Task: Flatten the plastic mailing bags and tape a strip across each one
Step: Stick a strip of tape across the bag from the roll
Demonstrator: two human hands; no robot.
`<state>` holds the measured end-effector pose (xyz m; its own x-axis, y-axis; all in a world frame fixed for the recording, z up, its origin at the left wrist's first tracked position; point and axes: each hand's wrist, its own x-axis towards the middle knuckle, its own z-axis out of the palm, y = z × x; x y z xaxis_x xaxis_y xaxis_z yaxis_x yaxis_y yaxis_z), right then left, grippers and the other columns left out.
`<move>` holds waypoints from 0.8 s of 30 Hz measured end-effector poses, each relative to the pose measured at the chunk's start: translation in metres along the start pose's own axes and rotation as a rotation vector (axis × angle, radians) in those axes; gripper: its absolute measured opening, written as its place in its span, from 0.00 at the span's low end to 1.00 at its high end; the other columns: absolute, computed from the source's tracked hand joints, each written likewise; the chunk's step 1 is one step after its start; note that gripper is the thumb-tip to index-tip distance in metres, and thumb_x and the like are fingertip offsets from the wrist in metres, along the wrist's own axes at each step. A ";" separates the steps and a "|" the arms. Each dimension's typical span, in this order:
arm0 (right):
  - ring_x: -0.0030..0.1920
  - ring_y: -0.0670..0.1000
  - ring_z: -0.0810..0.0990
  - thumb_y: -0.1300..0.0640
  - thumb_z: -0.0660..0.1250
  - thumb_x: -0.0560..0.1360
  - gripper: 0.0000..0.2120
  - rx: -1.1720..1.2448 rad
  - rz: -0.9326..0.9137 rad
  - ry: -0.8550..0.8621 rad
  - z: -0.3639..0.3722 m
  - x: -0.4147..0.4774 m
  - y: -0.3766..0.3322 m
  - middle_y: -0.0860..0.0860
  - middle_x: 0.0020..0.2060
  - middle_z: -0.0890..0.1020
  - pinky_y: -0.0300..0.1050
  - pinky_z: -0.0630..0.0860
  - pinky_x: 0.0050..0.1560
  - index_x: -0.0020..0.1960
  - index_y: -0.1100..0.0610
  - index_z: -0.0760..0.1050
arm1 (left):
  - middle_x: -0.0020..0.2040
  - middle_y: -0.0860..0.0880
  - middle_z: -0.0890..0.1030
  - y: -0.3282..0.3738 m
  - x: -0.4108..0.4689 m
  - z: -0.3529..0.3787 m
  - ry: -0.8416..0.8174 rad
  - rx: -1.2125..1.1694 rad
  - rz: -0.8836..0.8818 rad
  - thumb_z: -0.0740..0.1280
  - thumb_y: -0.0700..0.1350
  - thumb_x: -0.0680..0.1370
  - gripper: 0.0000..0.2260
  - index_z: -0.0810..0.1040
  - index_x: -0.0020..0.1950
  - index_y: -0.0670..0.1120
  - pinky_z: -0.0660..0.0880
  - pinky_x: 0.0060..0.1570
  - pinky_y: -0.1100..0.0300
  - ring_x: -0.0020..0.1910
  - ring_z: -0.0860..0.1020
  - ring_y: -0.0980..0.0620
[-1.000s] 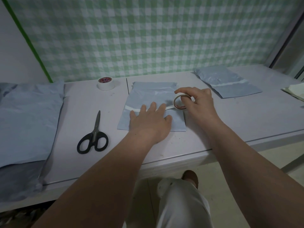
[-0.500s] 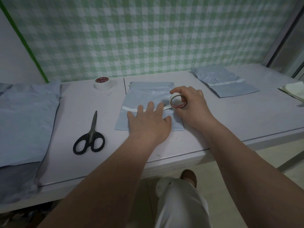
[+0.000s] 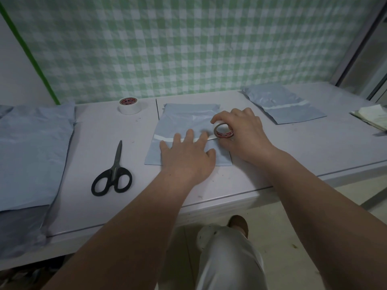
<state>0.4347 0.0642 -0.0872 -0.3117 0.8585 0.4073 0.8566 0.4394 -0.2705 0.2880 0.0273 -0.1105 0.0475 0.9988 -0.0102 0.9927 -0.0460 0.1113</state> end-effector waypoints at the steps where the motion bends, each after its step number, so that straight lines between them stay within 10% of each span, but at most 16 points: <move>1: 0.48 0.48 0.63 0.52 0.66 0.73 0.15 0.021 0.007 -0.009 0.000 0.000 0.000 0.44 0.41 0.69 0.43 0.57 0.47 0.59 0.46 0.74 | 0.78 0.53 0.48 0.000 0.000 0.000 -0.005 0.001 0.000 0.43 0.60 0.80 0.25 0.44 0.76 0.59 0.47 0.70 0.35 0.76 0.47 0.43; 8: 0.51 0.51 0.65 0.50 0.51 0.82 0.14 0.117 0.084 -0.082 -0.006 0.003 -0.002 0.46 0.44 0.73 0.49 0.62 0.54 0.58 0.45 0.75 | 0.79 0.52 0.46 0.002 -0.001 0.000 -0.017 0.006 -0.007 0.42 0.61 0.80 0.25 0.44 0.77 0.60 0.45 0.70 0.35 0.77 0.46 0.43; 24: 0.49 0.51 0.63 0.50 0.53 0.81 0.13 -0.082 0.003 -0.183 -0.011 0.011 -0.001 0.48 0.45 0.76 0.47 0.57 0.48 0.55 0.45 0.77 | 0.79 0.50 0.44 0.003 -0.003 -0.004 -0.048 0.028 -0.015 0.42 0.60 0.80 0.25 0.43 0.77 0.58 0.44 0.70 0.34 0.77 0.45 0.43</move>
<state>0.4352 0.0706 -0.0725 -0.3722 0.8969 0.2388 0.8859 0.4201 -0.1969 0.2900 0.0244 -0.1065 0.0374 0.9976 -0.0590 0.9960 -0.0324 0.0835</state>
